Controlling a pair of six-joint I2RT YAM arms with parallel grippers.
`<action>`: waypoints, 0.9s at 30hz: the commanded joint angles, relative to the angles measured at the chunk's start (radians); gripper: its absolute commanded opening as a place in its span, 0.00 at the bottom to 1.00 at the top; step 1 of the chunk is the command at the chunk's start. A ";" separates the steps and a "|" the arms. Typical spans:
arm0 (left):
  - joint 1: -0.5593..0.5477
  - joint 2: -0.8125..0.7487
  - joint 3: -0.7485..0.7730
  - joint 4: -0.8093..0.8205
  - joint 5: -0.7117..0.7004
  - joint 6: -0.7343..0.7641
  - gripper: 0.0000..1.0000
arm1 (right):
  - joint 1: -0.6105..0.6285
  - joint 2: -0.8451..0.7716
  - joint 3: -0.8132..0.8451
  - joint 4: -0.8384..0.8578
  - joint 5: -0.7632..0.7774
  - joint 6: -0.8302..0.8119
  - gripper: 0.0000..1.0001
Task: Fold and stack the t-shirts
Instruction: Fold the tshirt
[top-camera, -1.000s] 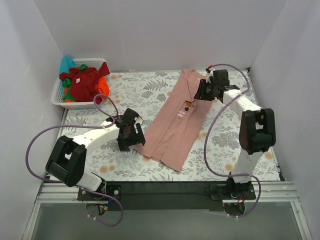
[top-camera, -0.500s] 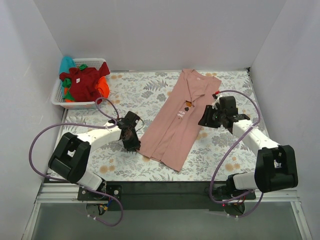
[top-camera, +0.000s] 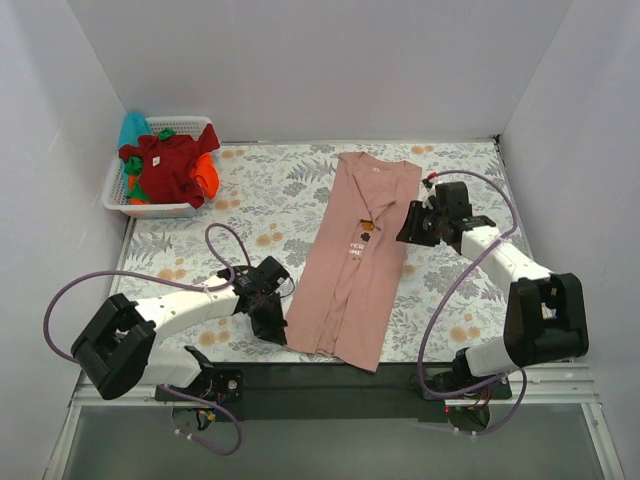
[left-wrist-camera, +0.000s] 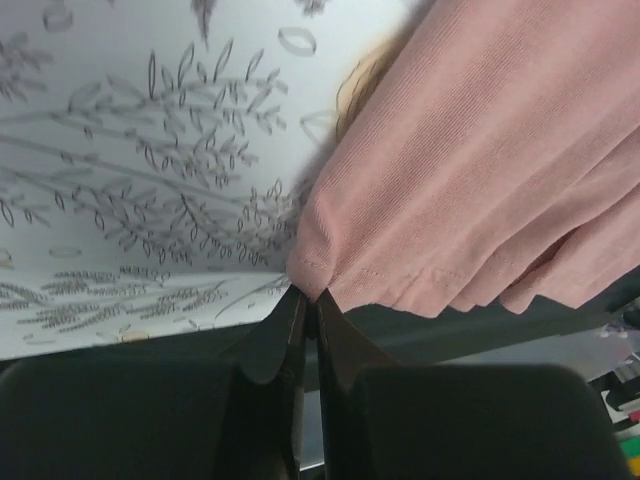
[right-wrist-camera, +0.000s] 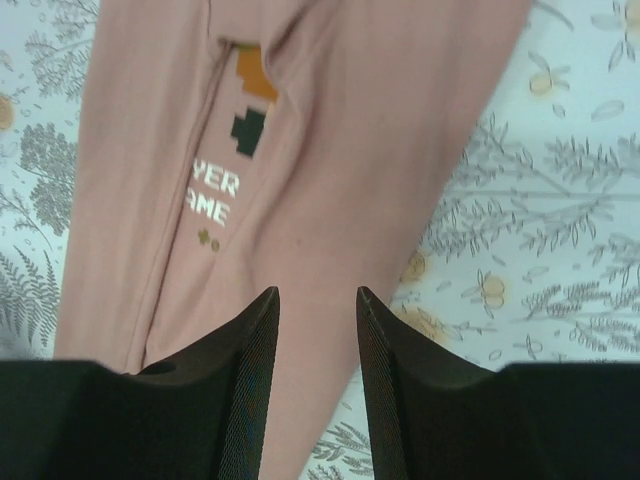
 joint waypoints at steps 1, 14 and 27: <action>-0.035 -0.074 -0.014 -0.106 0.043 -0.058 0.04 | 0.009 0.093 0.163 0.018 -0.032 -0.043 0.44; -0.032 -0.106 0.197 -0.213 -0.305 -0.083 0.82 | 0.061 0.593 0.614 0.018 -0.012 0.003 0.43; 0.075 0.100 0.287 -0.046 -0.340 0.036 0.82 | 0.064 0.854 0.809 -0.016 -0.043 -0.101 0.32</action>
